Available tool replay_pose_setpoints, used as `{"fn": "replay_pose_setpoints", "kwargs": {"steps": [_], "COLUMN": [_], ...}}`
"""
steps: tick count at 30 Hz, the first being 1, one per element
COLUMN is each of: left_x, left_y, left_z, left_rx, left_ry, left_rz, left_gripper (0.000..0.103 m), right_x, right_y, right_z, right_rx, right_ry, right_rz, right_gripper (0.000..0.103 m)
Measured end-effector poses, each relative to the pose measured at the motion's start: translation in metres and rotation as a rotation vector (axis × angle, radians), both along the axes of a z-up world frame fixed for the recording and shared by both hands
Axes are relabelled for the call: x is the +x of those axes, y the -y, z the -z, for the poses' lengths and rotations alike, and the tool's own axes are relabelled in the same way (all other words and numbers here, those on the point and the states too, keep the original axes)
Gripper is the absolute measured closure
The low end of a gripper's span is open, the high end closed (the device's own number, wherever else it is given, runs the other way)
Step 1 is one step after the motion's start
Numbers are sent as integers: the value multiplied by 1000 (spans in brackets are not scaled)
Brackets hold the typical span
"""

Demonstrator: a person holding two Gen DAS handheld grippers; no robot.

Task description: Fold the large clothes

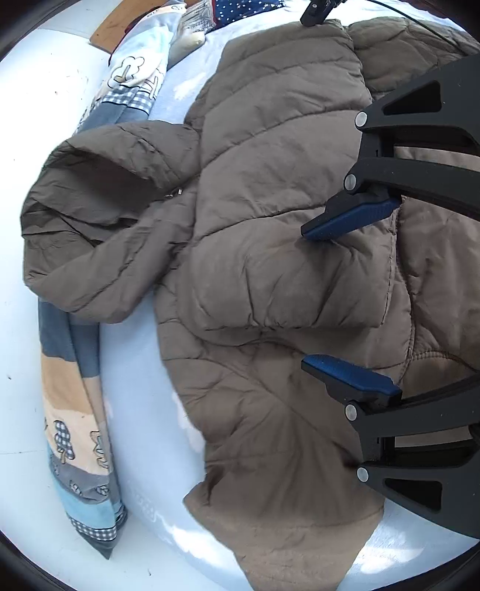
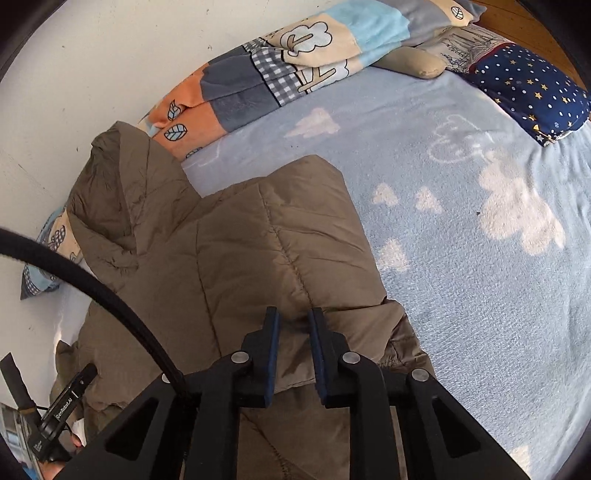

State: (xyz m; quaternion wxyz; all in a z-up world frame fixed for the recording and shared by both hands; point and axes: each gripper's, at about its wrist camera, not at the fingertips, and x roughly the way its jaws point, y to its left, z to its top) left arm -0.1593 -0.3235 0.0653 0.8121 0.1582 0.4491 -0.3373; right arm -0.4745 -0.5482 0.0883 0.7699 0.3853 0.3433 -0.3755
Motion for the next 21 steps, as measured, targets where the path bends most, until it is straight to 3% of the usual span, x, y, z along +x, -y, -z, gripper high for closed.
{"fn": "replay_pose_setpoints", "kwargs": {"steps": [3, 10, 15, 21], "left_x": [2, 1, 1, -2], "left_y": [0, -1, -5, -14], "left_z": [7, 10, -4, -28], "left_rx": [13, 14, -30, -83], "left_ry": [-8, -27, -60, -44], "left_rz": [-25, -25, -34, -41], "left_gripper": [26, 25, 25, 25], "right_x": [2, -2, 0, 9], "right_y": [5, 15, 5, -17], "right_z": [11, 38, 18, -18], "right_rx": [33, 152, 111, -9], "right_ry": [-8, 10, -10, -6], "right_rz": [-3, 5, 11, -30], "right_gripper": [85, 88, 86, 85]}}
